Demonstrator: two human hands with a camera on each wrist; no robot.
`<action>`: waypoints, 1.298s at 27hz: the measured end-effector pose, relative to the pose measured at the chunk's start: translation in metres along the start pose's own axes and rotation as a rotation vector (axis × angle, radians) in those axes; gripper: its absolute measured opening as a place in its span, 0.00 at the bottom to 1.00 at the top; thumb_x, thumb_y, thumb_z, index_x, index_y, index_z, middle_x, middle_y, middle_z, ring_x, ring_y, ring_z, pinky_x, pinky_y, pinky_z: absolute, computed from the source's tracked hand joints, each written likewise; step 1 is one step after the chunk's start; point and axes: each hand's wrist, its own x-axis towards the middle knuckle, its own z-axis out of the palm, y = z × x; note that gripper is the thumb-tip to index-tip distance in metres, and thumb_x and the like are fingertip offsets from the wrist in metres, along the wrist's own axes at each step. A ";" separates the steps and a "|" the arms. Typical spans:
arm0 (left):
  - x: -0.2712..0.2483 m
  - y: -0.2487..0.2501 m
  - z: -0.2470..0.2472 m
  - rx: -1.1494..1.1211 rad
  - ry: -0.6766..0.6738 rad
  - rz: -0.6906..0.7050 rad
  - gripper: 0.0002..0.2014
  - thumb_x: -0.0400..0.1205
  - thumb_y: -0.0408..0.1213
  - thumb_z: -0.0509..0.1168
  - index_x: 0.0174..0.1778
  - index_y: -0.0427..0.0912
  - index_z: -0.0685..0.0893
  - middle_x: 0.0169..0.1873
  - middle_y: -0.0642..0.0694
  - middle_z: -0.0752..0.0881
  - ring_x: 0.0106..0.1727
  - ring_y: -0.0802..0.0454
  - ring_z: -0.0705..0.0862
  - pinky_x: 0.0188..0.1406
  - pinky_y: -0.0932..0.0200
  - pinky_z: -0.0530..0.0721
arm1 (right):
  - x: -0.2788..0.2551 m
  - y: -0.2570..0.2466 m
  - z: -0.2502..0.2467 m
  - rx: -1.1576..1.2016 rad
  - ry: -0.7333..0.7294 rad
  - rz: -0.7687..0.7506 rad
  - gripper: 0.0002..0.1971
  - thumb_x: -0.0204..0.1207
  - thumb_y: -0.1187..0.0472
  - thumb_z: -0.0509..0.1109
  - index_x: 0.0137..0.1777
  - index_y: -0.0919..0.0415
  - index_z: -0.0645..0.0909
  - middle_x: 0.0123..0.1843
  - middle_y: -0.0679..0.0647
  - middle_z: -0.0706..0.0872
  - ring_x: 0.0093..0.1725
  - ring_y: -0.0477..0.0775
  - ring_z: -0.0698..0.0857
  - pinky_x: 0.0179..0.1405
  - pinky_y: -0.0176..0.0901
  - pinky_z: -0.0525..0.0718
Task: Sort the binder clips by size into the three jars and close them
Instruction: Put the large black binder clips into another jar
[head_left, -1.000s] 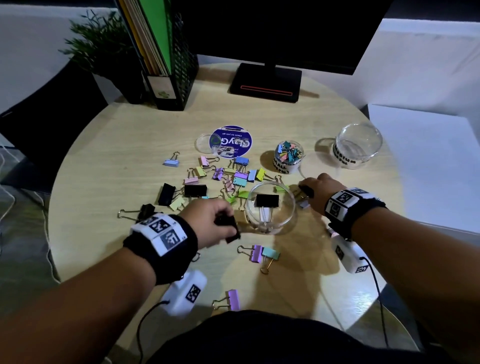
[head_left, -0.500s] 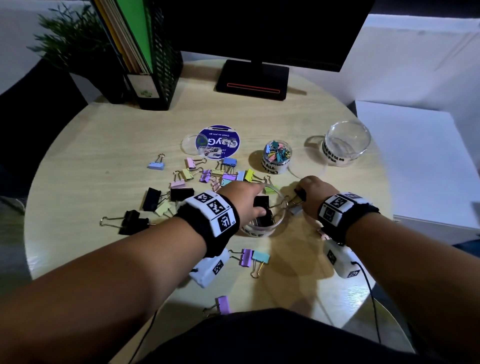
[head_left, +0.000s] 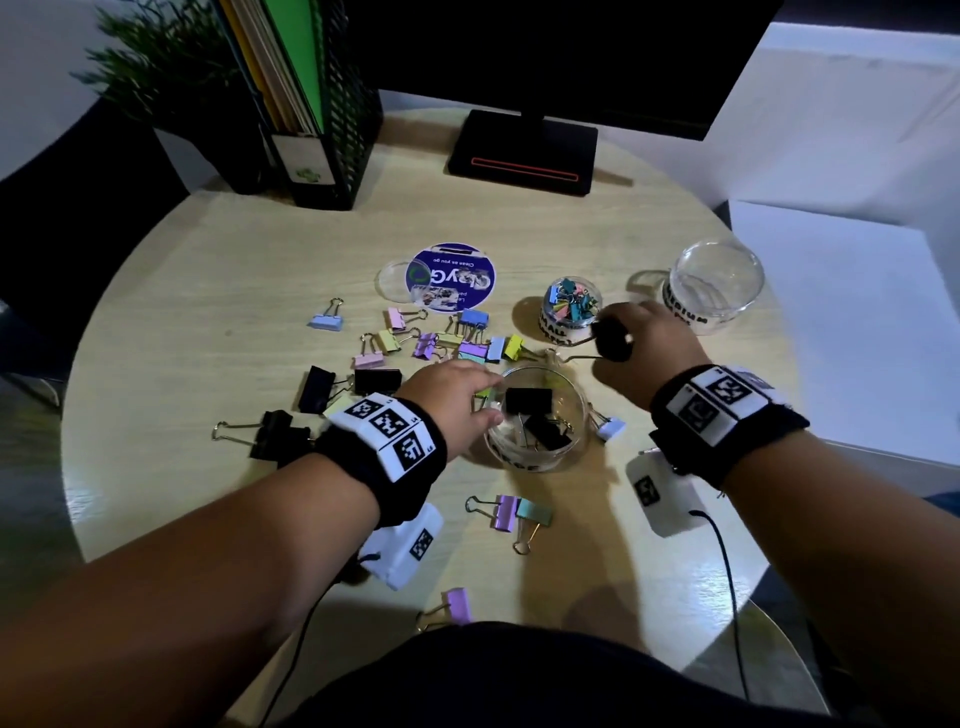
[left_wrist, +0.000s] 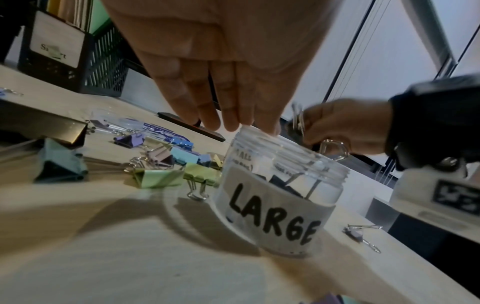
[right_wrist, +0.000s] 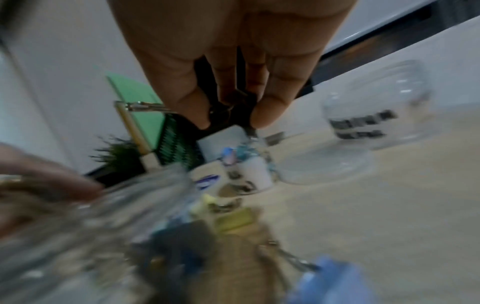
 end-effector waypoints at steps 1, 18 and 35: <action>0.000 0.000 0.001 -0.008 0.010 -0.005 0.24 0.80 0.48 0.66 0.73 0.52 0.74 0.72 0.53 0.75 0.71 0.54 0.72 0.73 0.58 0.66 | -0.006 -0.013 -0.001 -0.001 -0.029 -0.073 0.27 0.65 0.60 0.75 0.67 0.54 0.77 0.64 0.58 0.77 0.59 0.60 0.80 0.55 0.41 0.75; -0.010 -0.015 0.003 -0.063 0.027 -0.028 0.25 0.79 0.46 0.67 0.73 0.54 0.73 0.71 0.54 0.73 0.68 0.54 0.75 0.68 0.58 0.71 | -0.033 -0.056 0.022 -0.228 -0.184 -0.300 0.19 0.76 0.58 0.65 0.68 0.52 0.77 0.64 0.54 0.79 0.65 0.57 0.76 0.59 0.47 0.78; -0.052 -0.123 -0.024 0.257 -0.222 -0.416 0.27 0.71 0.52 0.73 0.66 0.57 0.78 0.65 0.48 0.76 0.63 0.45 0.79 0.63 0.54 0.78 | -0.076 -0.131 0.089 -0.437 -0.554 -0.592 0.15 0.79 0.62 0.60 0.65 0.58 0.75 0.58 0.58 0.77 0.57 0.62 0.78 0.54 0.56 0.82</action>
